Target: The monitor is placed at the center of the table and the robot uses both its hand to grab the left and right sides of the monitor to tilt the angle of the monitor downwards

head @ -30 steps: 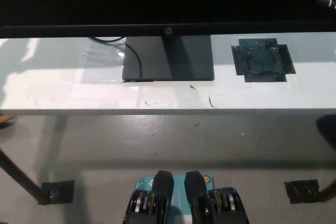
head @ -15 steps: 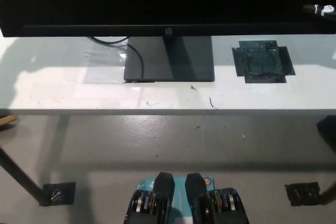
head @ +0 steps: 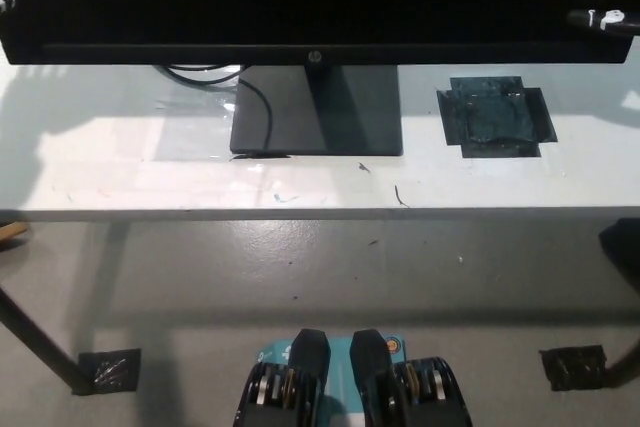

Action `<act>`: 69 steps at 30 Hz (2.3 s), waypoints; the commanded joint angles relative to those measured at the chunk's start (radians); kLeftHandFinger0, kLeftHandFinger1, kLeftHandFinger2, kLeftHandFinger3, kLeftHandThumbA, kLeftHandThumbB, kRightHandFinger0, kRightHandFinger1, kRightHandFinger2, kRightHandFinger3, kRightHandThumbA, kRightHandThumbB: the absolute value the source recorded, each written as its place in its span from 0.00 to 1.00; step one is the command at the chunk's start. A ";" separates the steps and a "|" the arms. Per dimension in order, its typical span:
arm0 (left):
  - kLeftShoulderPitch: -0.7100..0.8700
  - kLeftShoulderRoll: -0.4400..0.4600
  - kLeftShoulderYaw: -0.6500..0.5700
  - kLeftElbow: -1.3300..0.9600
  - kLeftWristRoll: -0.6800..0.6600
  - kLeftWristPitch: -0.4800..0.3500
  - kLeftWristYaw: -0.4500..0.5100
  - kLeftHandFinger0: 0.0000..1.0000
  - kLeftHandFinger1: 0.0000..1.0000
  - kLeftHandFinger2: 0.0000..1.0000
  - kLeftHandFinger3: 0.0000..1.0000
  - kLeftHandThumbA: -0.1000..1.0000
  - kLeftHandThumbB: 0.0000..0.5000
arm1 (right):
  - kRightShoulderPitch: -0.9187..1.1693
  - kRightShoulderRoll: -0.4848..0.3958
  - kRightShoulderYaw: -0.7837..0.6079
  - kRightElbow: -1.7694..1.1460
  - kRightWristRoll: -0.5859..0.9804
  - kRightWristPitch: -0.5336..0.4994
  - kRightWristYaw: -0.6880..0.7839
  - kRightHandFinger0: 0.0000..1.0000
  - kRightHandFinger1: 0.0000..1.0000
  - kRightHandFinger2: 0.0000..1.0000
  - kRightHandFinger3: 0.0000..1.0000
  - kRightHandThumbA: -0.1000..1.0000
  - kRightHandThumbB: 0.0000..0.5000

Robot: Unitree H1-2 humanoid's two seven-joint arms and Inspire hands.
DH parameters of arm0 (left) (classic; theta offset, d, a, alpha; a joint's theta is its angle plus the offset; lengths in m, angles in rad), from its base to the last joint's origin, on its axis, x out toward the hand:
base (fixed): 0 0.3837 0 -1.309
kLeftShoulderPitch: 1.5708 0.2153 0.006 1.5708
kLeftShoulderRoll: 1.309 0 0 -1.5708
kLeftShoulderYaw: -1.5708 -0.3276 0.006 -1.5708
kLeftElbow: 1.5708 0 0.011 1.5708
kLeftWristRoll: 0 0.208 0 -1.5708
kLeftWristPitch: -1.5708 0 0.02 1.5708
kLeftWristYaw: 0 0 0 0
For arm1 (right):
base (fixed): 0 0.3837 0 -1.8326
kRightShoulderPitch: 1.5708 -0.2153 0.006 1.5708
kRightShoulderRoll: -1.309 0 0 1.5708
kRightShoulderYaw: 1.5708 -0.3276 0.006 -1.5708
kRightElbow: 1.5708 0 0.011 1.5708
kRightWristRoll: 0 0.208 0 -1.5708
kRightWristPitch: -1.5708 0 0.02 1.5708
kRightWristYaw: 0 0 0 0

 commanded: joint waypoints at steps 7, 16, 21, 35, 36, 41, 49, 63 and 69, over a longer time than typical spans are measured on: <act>-0.118 -0.078 -0.309 0.041 0.377 0.069 0.344 1.00 1.00 1.00 1.00 0.72 1.00 | -0.174 0.090 0.284 0.030 -0.342 -0.114 -0.335 1.00 1.00 1.00 1.00 0.54 1.00; -0.146 -0.116 -0.403 0.082 0.447 0.183 0.515 1.00 1.00 1.00 1.00 0.71 1.00 | -0.207 0.097 0.493 0.072 -0.519 -0.052 -0.666 1.00 1.00 1.00 1.00 0.55 1.00; -0.161 -0.136 -0.416 0.097 0.454 0.251 0.573 1.00 1.00 1.00 1.00 0.68 1.00 | -0.217 0.111 0.557 0.103 -0.548 0.003 -0.809 1.00 1.00 1.00 1.00 0.50 1.00; -0.214 -0.197 -0.432 0.119 0.485 0.369 0.567 1.00 1.00 1.00 1.00 0.70 1.00 | -0.235 0.150 0.667 0.153 -0.562 0.186 -0.984 1.00 1.00 1.00 1.00 0.67 1.00; -0.216 -0.200 -0.429 0.120 0.484 0.371 0.571 1.00 1.00 1.00 1.00 0.69 1.00 | -0.236 0.154 0.672 0.156 -0.562 0.199 -0.998 1.00 1.00 1.00 1.00 0.68 1.00; -0.222 -0.211 -0.408 0.125 0.478 0.377 0.564 1.00 1.00 1.00 1.00 0.66 1.00 | -0.238 0.171 0.683 0.163 -0.554 0.230 -1.032 1.00 1.00 1.00 1.00 0.70 1.00; -0.201 -0.222 -0.285 0.123 0.392 0.361 0.511 1.00 1.00 1.00 1.00 0.71 1.00 | -0.195 0.173 0.562 0.147 -0.429 0.105 -0.993 1.00 1.00 1.00 1.00 0.67 1.00; 0.227 -0.063 0.430 -0.152 -0.167 0.101 0.158 1.00 1.00 1.00 1.00 0.84 0.80 | 0.296 -0.065 0.108 -0.475 -0.083 -0.202 -0.641 1.00 1.00 1.00 1.00 0.96 1.00; 0.495 0.001 0.561 -0.592 -0.232 0.242 0.078 1.00 1.00 1.00 1.00 1.00 0.61 | 0.455 -0.133 -0.004 -0.737 -0.036 -0.134 -0.597 1.00 1.00 1.00 1.00 0.98 0.99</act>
